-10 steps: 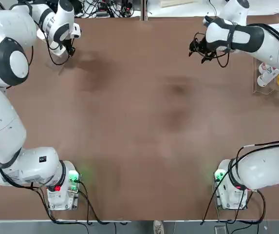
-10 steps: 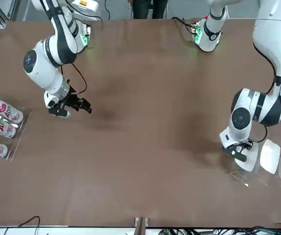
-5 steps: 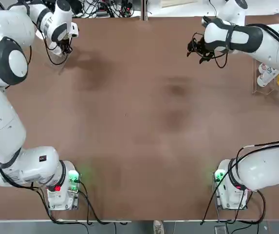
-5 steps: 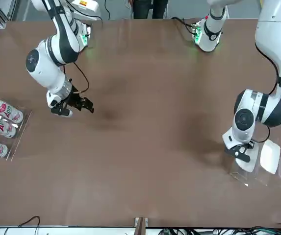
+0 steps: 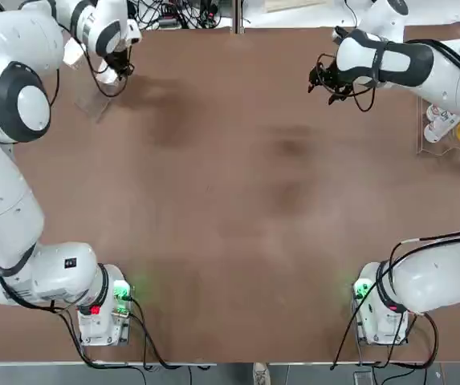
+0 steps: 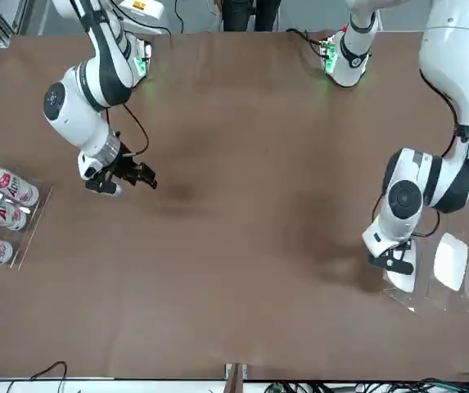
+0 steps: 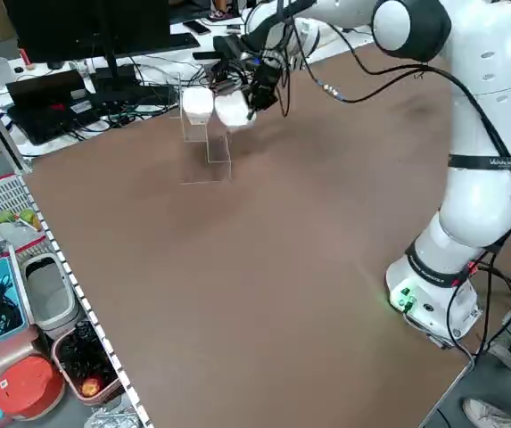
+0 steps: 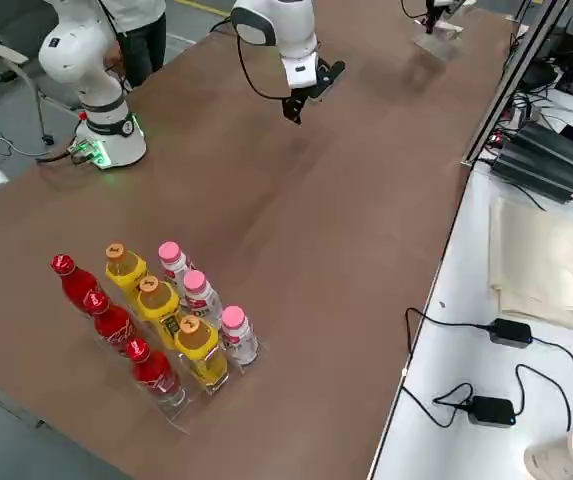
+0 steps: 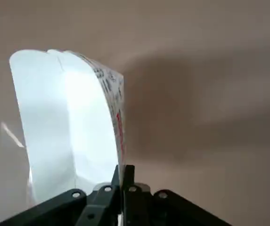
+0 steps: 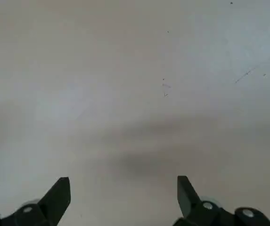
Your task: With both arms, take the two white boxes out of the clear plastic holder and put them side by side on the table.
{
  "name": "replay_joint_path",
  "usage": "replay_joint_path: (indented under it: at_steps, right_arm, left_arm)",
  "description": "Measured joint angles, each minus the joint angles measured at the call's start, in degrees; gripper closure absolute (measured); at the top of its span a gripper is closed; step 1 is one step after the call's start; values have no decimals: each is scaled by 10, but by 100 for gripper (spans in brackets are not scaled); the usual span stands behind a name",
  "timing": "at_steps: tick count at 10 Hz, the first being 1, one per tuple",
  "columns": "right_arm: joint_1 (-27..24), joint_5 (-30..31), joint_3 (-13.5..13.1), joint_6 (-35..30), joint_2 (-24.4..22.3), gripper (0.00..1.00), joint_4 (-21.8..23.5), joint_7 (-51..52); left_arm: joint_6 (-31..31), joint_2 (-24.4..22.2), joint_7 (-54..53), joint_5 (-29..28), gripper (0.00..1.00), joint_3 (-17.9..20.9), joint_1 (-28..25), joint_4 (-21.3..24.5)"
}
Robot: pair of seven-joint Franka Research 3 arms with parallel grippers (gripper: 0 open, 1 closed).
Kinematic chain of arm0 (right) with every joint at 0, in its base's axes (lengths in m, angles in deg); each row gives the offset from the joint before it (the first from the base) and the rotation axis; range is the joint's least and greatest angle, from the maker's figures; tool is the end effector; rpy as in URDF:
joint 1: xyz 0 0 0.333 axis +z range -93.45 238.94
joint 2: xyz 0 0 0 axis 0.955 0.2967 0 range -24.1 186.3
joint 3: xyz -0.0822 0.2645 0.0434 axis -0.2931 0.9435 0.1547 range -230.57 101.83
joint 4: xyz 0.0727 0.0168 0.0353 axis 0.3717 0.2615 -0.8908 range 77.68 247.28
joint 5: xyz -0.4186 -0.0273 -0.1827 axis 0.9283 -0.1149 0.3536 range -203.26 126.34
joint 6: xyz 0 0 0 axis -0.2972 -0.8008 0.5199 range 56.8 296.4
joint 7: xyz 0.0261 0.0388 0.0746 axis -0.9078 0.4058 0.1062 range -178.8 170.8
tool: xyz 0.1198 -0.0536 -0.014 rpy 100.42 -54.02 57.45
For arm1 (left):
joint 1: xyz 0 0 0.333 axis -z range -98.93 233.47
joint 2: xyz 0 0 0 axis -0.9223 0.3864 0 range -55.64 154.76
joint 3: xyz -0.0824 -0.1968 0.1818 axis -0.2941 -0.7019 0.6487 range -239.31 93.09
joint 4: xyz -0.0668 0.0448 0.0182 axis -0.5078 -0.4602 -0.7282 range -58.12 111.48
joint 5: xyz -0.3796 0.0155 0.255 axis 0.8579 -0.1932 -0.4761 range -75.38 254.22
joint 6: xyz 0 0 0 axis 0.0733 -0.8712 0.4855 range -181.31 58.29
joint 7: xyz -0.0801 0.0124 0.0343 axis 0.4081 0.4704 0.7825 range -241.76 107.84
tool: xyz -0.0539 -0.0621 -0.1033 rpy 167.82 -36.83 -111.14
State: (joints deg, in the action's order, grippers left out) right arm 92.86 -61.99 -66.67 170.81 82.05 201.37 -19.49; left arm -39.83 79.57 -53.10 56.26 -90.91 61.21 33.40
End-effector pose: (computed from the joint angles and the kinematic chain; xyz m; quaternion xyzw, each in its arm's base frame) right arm 0.5555 0.1867 0.2592 -0.9795 0.1249 -0.0235 0.1565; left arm 0.6944 -0.1020 0.2007 -0.9786 0.1289 -0.0143 0.1595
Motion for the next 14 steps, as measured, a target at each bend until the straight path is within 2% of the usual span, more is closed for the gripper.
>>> replay_joint_path:
  at_steps: [3, 5, 7, 8, 12, 14]
  right_arm:
    - [0, 0, 0, 1, 0, 0, 0, 0]
    - [0, 0, 0, 2, 0, 0, 0, 0]
    - [1, 0, 0, 4, 1, 0, 0, 0]
    - [1, 0, 0, 4, 2, 0, 0, 0]
    - [3, 0, 0, 5, 3, 0, 0, 0]
    - [3, 0, 0, 6, 4, 0, 0, 0]
  left_arm:
    - [45, -11, 153, 50, 98, -105, 29, -16]
    - [48, -8, 240, 96, 98, -130, 79, -16]
    - [47, 6, 314, 109, 98, -135, 150, -25]
    - [47, 25, 350, 111, 98, -135, 194, -46]
    - [41, 145, 359, 130, 98, -135, 290, -158]
    - [-25, 207, 369, 147, 96, -133, 318, -193]
